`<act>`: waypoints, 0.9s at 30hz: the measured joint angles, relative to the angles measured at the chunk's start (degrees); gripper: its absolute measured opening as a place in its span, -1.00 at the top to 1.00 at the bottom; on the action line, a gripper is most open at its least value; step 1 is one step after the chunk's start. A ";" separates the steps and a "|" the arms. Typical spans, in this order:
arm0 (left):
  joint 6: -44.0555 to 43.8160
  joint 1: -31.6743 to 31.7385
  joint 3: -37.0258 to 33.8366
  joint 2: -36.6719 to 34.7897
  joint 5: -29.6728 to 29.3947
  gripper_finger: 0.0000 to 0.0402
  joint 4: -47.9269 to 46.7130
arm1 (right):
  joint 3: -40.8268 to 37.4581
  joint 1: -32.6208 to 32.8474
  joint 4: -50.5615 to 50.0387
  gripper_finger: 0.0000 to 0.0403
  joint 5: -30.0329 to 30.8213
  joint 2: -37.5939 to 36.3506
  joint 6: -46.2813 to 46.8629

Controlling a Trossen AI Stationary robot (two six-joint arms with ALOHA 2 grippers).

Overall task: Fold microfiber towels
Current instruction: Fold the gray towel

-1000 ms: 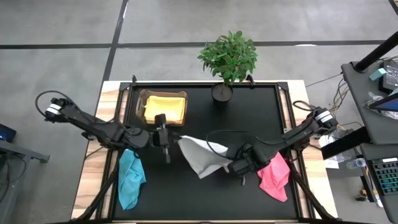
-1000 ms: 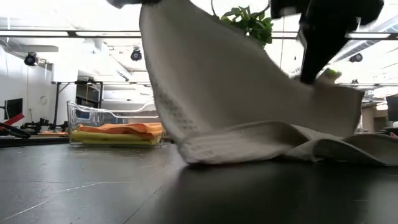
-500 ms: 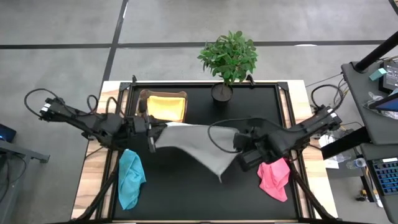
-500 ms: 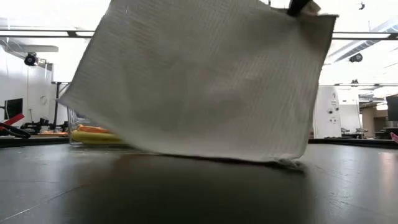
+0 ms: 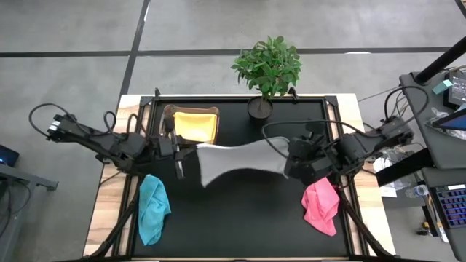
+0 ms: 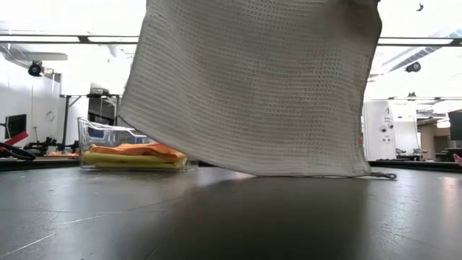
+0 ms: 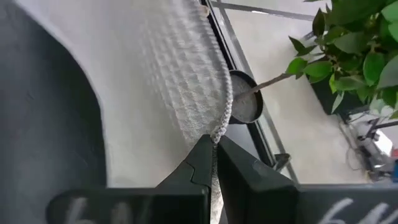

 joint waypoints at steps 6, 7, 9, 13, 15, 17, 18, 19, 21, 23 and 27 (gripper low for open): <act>-0.02 0.00 -0.02 2.43 0.02 1.00 0.25 | -4.11 0.00 3.51 0.96 -1.35 -2.07 0.07; -0.04 0.02 -0.02 2.77 0.02 1.00 0.20 | -4.46 0.00 3.69 0.96 -2.33 -2.07 -0.31; -0.07 0.02 -0.02 2.95 0.02 1.00 0.09 | -5.04 0.00 4.25 0.96 -4.15 -2.07 -0.93; -0.09 0.02 -0.02 2.91 0.00 1.00 0.31 | -6.27 0.00 5.65 0.96 -5.46 -2.07 -1.25; -0.09 0.02 -0.02 2.91 0.00 1.00 0.28 | -6.56 0.02 5.77 0.96 -5.47 -2.07 -1.32; -0.13 0.02 -0.02 2.91 0.00 1.00 0.28 | -6.73 0.01 5.78 0.96 -5.46 -2.07 -1.38; -0.15 0.01 -0.02 2.91 0.00 1.00 0.27 | -6.76 0.00 5.76 0.96 -5.46 -2.07 -1.38; -0.15 0.02 -0.04 2.91 0.01 1.00 0.25 | -6.78 0.00 5.76 0.96 -5.46 -2.07 -1.40; -0.15 0.02 -0.07 2.91 0.01 1.00 0.24 | -6.78 0.00 5.78 0.96 -5.46 -2.07 -1.40; -0.15 0.02 -0.09 2.91 0.01 1.00 0.22 | -6.78 0.01 5.77 0.96 -5.46 -2.07 -1.40; -0.15 0.02 -0.27 2.91 0.00 1.00 0.20 | -6.78 0.02 5.78 0.96 -5.46 -2.07 -1.47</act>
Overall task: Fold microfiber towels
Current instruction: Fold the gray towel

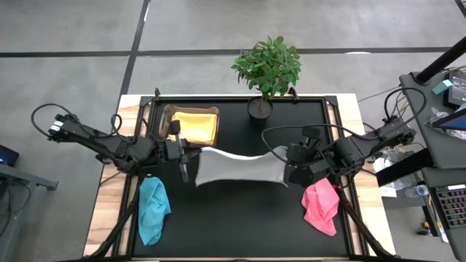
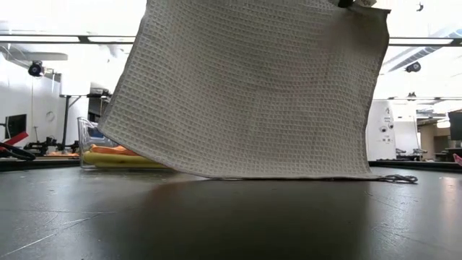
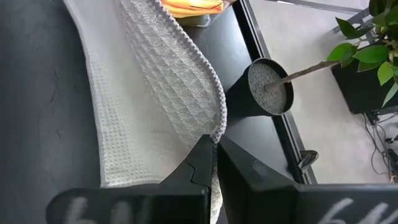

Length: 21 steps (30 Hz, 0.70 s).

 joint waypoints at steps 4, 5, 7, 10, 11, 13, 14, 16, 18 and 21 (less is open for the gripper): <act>-0.61 0.00 -0.33 0.00 0.06 1.00 -0.20 | -0.02 -0.02 0.74 0.96 0.02 0.00 -0.14; -1.74 0.00 -0.46 0.00 0.12 1.00 -0.28 | -0.19 -0.02 1.61 0.96 0.04 0.00 -0.19; -3.83 0.00 -0.91 0.00 0.26 1.00 -0.42 | -0.79 0.00 4.01 0.96 0.03 -0.02 -0.98; -4.54 -0.04 -2.08 0.02 0.53 1.00 -0.74 | -2.45 0.02 8.15 0.96 -0.33 -0.02 -3.52; -5.25 -0.04 -2.44 0.02 0.57 1.00 -0.83 | -3.15 0.02 9.70 0.96 -1.18 -0.02 -4.43; -6.87 -0.04 -2.99 0.01 1.64 1.00 -0.70 | -4.57 0.00 12.35 0.96 -2.53 -0.02 -6.06; -7.38 -0.04 -3.27 0.00 2.18 1.00 -0.68 | -5.16 0.00 12.93 0.96 -2.58 -0.02 -7.05; -8.16 -0.04 -3.51 -0.01 2.86 1.00 -0.84 | -6.23 -0.20 14.55 0.96 -2.57 -0.02 -8.77; -8.85 -0.03 -3.51 -0.24 2.90 1.00 -0.65 | -6.50 -1.16 14.99 0.96 -2.60 -0.02 -10.13; -8.31 0.73 -3.51 -1.17 2.90 1.00 -0.28 | -6.27 -3.04 14.84 0.96 -2.58 -0.17 -11.23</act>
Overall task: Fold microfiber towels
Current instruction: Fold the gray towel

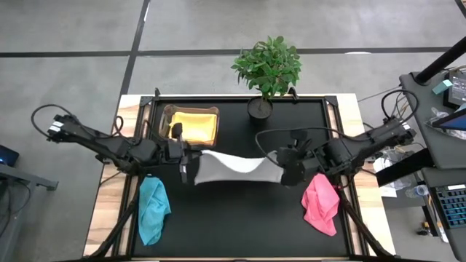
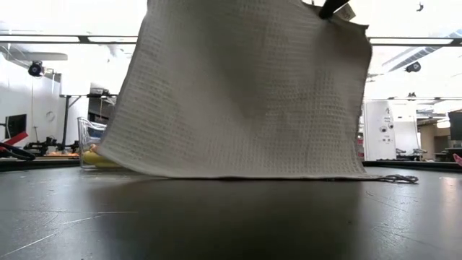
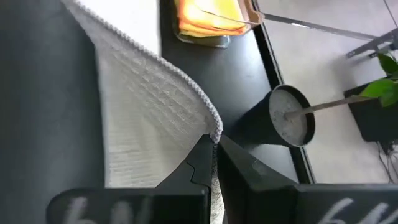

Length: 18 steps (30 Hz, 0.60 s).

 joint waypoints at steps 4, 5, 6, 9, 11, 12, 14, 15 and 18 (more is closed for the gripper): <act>0.97 0.26 -0.24 -1.44 0.09 1.00 -0.40 | 0.77 -1.76 0.09 0.96 -0.41 -0.73 -1.56; 0.97 0.25 -0.52 -1.75 0.55 1.00 -0.37 | 0.85 -2.02 0.13 0.96 -0.44 -0.95 -1.71; 0.96 0.25 -0.91 -2.10 1.47 1.00 -0.38 | 0.85 -2.14 0.09 0.96 -0.50 -1.24 -1.73; 0.90 0.19 -2.30 -2.42 2.67 1.00 -0.45 | 0.85 -2.14 0.05 0.96 -1.87 -1.73 -1.32; 0.90 0.19 -2.69 -2.41 2.71 1.00 -0.86 | 0.83 -2.08 0.01 0.96 -2.22 -1.88 -0.84; 0.90 0.21 -2.69 -2.24 2.69 1.00 -0.58 | 0.83 -2.08 0.04 0.96 -2.71 -1.91 -0.70; 0.95 0.21 -2.60 -1.98 2.69 1.00 -0.40 | 0.83 -2.08 0.02 0.96 -3.37 -1.92 -0.66; 0.95 0.21 -2.58 -1.90 2.71 1.00 -0.48 | 0.83 -2.09 0.04 0.96 -3.43 -1.91 -0.68; 0.95 0.24 -2.55 -1.94 2.73 1.00 -0.45 | 0.82 -2.10 0.04 0.96 -3.43 -1.86 -0.73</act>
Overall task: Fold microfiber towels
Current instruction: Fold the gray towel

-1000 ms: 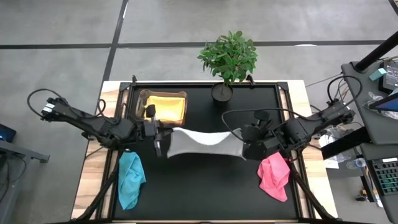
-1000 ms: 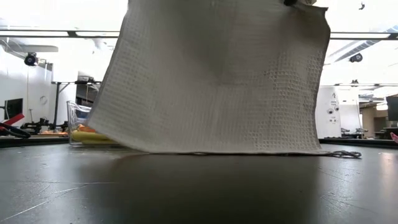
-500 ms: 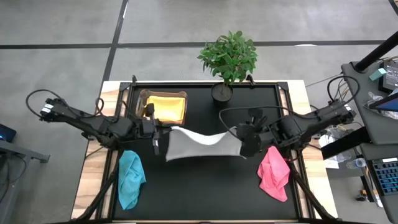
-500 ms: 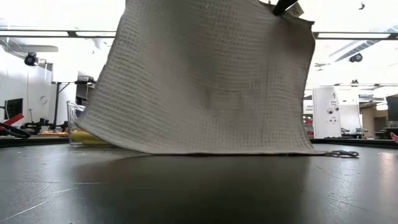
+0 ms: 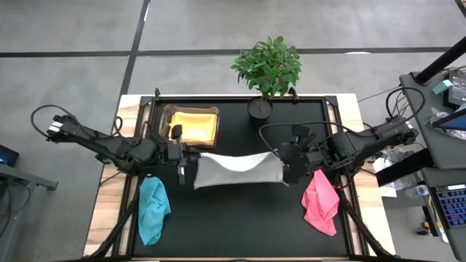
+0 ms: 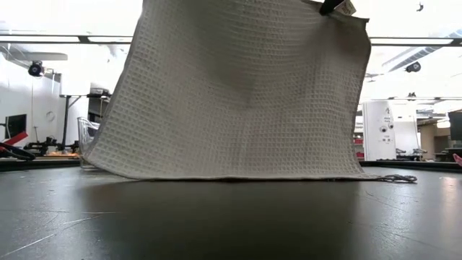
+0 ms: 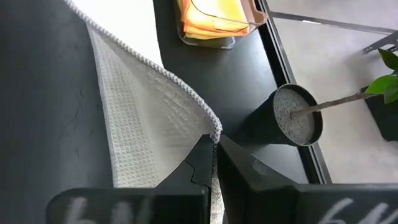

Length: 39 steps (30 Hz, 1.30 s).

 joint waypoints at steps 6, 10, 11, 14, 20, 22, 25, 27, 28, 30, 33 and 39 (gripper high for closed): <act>4.55 1.62 1.08 -1.80 -2.20 1.00 0.08 | 0.05 -1.42 0.13 0.96 1.38 -0.39 -3.27; 6.30 3.30 1.80 -4.24 -2.54 1.00 0.05 | 0.64 -3.83 0.31 0.96 1.90 -0.95 -3.98; 6.38 3.35 1.63 -4.86 -2.50 1.00 -0.03 | 0.67 -4.15 0.42 0.96 1.84 -1.13 -4.19; 6.21 3.32 0.48 -6.35 -2.33 1.00 -0.16 | 0.67 -4.42 0.46 0.96 1.41 -1.36 -4.32; 3.98 3.32 -0.77 -7.51 -2.31 1.00 -3.09 | 0.67 -4.37 0.50 0.96 -0.83 -1.46 -3.55; 3.37 3.32 -1.19 -7.31 -2.06 1.00 -3.01 | 0.67 -4.37 0.52 0.96 -1.41 -1.35 -3.08; 3.06 3.29 -1.97 -7.21 -1.51 1.00 -2.92 | 0.67 -4.37 0.70 0.96 -1.58 -1.05 -2.98; 3.03 3.29 -2.36 -7.05 -1.39 1.00 -2.66 | 0.66 -4.37 1.12 0.96 -1.89 -0.84 -2.97; 2.95 3.29 -2.60 -7.05 -1.24 1.00 -2.72 | 0.60 -4.37 1.31 0.96 -2.53 -0.81 -2.96; 1.69 3.20 -2.78 -6.94 -0.47 1.00 -2.72 | 0.23 -4.37 2.39 0.96 -4.17 -0.81 -2.83; -0.24 2.78 -3.05 -6.89 2.39 1.00 -3.20 | -0.46 -4.11 3.65 0.96 -7.62 -0.81 -1.37; -3.07 0.49 -4.74 -5.85 11.10 1.00 -3.20 | -4.88 -1.68 7.04 0.96 -14.61 -0.81 3.95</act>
